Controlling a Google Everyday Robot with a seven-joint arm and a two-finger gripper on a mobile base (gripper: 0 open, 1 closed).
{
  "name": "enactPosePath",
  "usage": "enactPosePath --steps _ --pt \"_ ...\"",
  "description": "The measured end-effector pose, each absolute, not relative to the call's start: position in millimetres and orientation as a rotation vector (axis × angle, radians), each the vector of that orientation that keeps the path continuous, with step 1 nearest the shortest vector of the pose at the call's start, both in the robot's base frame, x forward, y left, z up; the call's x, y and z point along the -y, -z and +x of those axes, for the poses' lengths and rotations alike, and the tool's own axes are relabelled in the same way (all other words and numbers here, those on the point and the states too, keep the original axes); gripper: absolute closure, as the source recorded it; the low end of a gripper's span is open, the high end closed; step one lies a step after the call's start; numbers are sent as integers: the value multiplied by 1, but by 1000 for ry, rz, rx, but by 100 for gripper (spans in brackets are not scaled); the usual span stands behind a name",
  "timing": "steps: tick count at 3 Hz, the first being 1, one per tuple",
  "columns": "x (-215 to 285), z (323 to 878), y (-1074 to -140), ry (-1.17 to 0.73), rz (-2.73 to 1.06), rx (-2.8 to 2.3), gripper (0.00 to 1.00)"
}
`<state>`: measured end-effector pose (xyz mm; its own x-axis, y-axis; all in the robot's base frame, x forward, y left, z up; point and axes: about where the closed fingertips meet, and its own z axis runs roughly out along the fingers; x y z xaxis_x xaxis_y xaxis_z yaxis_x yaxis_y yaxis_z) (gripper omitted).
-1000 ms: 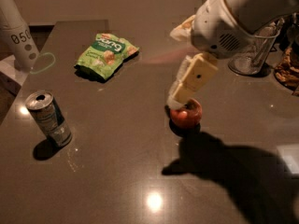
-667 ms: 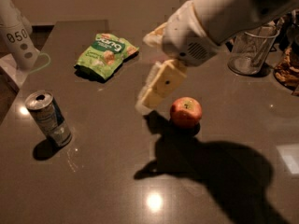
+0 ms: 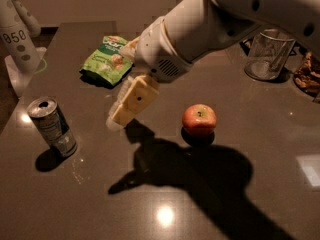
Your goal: Knock redbull can over
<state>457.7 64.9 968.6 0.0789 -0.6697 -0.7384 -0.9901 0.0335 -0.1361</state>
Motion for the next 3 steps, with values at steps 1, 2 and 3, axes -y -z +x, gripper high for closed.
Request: enactPosePath --steps 1,2,3 --pt "-98 452 -960 -661 -1732 -1611 0" --pt "-126 450 -949 -689 -1769 -1589 0" --pt "-155 446 -938 -707 -1812 -1583 0"
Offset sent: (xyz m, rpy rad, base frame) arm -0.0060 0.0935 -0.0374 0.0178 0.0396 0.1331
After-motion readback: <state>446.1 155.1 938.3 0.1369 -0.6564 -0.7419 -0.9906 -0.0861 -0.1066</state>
